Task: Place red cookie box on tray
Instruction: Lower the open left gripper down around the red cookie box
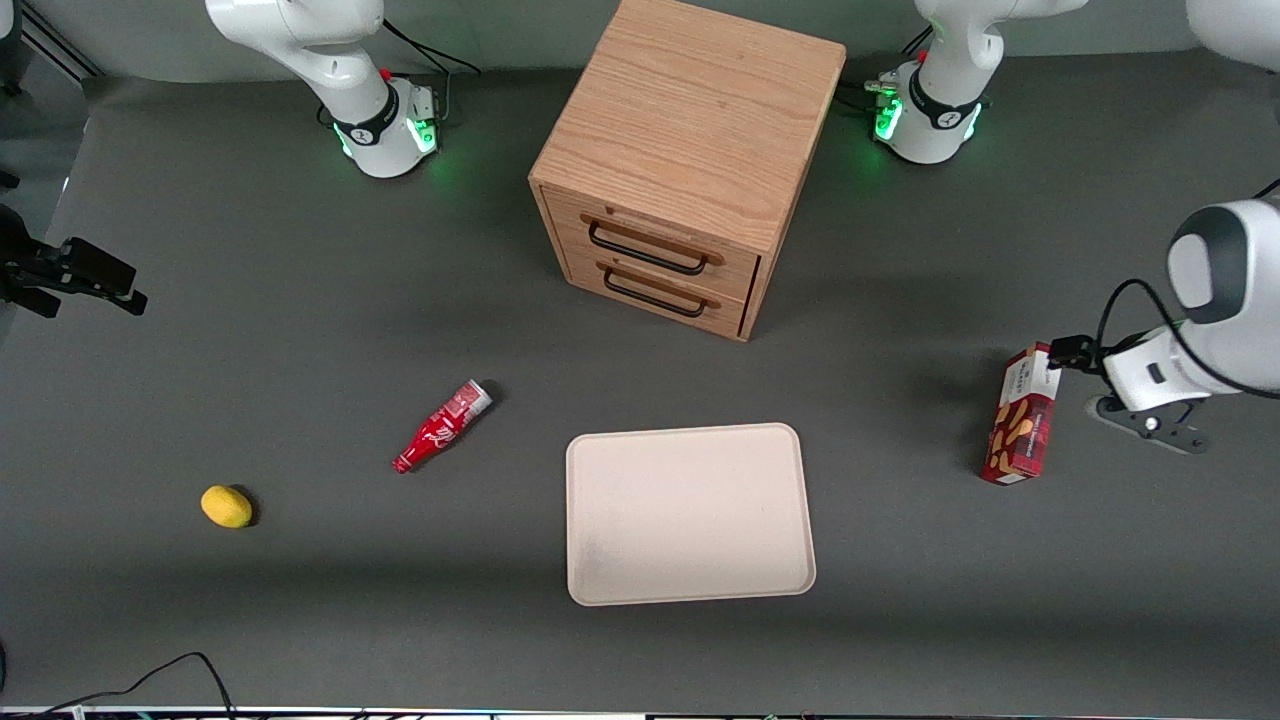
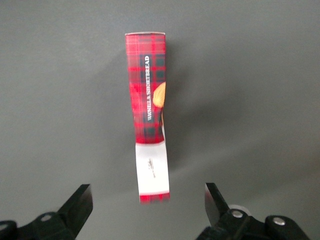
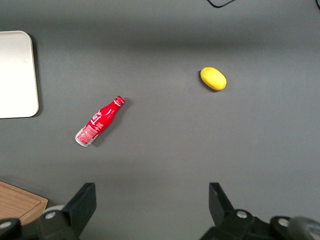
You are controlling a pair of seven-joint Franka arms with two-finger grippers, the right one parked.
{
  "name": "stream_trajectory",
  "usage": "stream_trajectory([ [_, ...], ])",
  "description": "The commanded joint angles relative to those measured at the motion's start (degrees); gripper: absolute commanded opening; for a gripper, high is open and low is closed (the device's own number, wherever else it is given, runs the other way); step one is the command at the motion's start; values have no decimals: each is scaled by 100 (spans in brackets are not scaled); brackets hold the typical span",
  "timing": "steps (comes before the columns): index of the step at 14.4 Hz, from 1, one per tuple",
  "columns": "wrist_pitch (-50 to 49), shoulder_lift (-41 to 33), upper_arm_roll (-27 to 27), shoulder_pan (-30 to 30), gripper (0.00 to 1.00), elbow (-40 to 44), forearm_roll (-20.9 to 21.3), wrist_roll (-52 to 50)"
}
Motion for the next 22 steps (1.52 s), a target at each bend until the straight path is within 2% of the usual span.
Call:
stream_trajectory([
  [1,781,102,-6,19,100,-441,-114,225],
  [8,2065,586,-15,10,100,-942,-298,296],
  [14,2093,622,-15,10,100,-943,-307,296],
  [15,2093,622,-15,10,90,-952,-316,288],
  [16,2093,622,-15,10,41,-952,-386,287],
  [17,2084,631,-15,19,0,-952,-456,296],
  [22,2067,631,-15,19,0,-934,-466,305],
])
